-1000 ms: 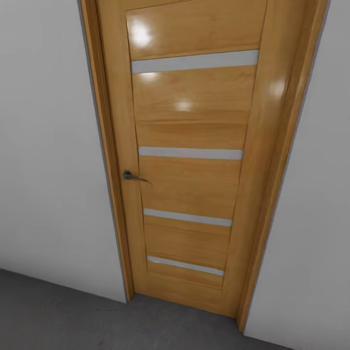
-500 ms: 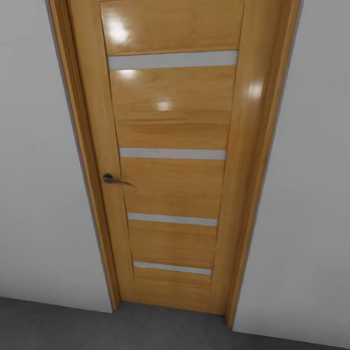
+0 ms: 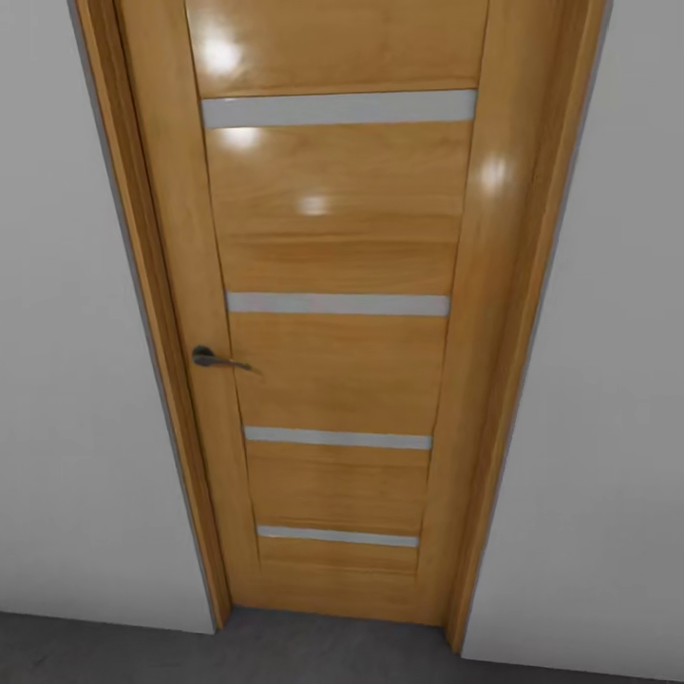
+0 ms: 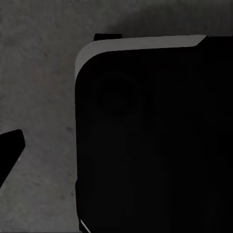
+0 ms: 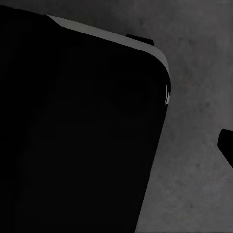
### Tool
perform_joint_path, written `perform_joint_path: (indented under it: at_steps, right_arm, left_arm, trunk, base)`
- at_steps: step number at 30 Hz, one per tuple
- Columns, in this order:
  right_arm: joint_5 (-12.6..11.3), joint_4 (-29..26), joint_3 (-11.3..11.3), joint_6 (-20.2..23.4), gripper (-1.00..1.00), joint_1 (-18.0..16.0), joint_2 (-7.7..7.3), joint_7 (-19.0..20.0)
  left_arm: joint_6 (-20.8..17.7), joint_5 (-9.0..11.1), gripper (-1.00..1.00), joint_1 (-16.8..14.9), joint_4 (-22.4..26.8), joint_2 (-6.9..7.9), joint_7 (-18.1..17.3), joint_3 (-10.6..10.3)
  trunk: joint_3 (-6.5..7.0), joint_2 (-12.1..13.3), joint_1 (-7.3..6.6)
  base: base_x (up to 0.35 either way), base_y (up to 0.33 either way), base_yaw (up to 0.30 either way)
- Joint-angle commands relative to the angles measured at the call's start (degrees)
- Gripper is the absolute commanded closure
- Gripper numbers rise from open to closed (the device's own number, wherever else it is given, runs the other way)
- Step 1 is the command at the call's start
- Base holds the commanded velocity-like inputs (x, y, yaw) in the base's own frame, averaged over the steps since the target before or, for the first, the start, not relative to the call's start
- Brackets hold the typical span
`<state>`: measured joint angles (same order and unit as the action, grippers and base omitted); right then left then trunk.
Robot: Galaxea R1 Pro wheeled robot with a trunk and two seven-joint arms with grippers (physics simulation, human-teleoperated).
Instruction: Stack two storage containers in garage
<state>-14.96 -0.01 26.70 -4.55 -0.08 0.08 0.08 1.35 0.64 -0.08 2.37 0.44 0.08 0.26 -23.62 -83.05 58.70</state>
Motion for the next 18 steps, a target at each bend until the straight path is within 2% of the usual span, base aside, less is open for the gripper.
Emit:
perform_joint_path:
  at_steps: [1,14,18]
  right_arm:
    - [-0.6,0.0,0.5,-0.2,-1.0,0.0,0.0,0.0]
    - [-0.6,0.0,0.5,-0.2,-1.0,0.0,0.0,0.0]
    - [-0.6,0.0,0.5,-0.2,-1.0,0.0,0.0,0.0]
  left_arm:
    - [0.1,0.1,-1.0,0.0,0.0,0.0,0.0,0.0]
    - [0.1,0.1,-1.0,0.0,0.0,0.0,0.0,0.0]
    - [0.1,0.1,-1.0,0.0,0.0,0.0,0.0,0.0]
  trunk:
    - [-0.05,0.0,0.02]
    - [-0.05,0.0,0.02]
    - [-0.05,0.0,0.02]
  base:
    - [0.237,0.239,-0.001]
    - [0.237,0.237,0.0]
    - [0.104,0.098,0.0]
